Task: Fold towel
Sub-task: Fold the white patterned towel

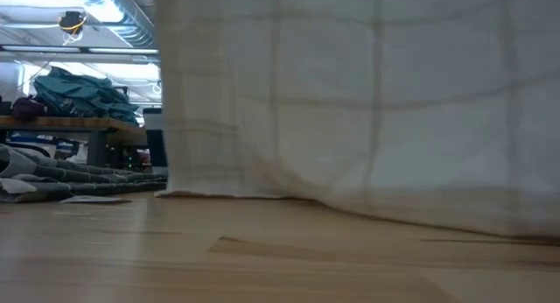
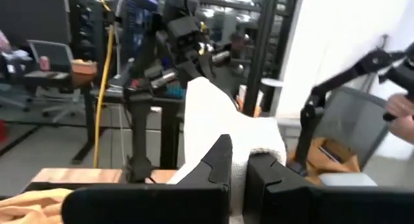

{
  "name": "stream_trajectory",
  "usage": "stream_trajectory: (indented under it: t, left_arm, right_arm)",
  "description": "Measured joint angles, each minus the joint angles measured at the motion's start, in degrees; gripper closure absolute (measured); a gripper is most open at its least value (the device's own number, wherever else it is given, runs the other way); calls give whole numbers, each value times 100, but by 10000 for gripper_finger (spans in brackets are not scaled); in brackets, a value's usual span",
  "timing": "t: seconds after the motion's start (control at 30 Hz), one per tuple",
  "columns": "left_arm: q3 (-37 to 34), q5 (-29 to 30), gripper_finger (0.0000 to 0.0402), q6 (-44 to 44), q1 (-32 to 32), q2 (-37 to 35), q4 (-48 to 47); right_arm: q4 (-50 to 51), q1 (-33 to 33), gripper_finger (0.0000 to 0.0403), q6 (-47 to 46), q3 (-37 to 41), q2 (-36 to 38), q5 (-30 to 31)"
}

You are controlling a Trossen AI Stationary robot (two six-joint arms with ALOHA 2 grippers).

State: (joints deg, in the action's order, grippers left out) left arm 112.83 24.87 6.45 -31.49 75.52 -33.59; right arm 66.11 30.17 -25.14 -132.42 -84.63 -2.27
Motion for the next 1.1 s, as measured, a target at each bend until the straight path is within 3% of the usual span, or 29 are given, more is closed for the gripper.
stream_trajectory:
  t: [0.3, 0.57, 0.8, 1.1]
  left_arm:
    - [-4, 1408, 401, -1681, 144, -83, 1108]
    - [-4, 1777, 401, -2922, 801, -107, 2321]
    - [-4, 1773, 401, -2933, 1293, -85, 2417]
    - [81, 1726, 401, -3222, 1734, -78, 2722]
  right_arm:
    - [11, 206, 398, 794, -111, 184, 1446]
    - [-381, -126, 398, 1840, -251, 620, 2526]
    - [-1004, -604, 398, 2661, -258, 805, 2571]
    - [-1190, -1213, 398, 3025, -254, 904, 2564]
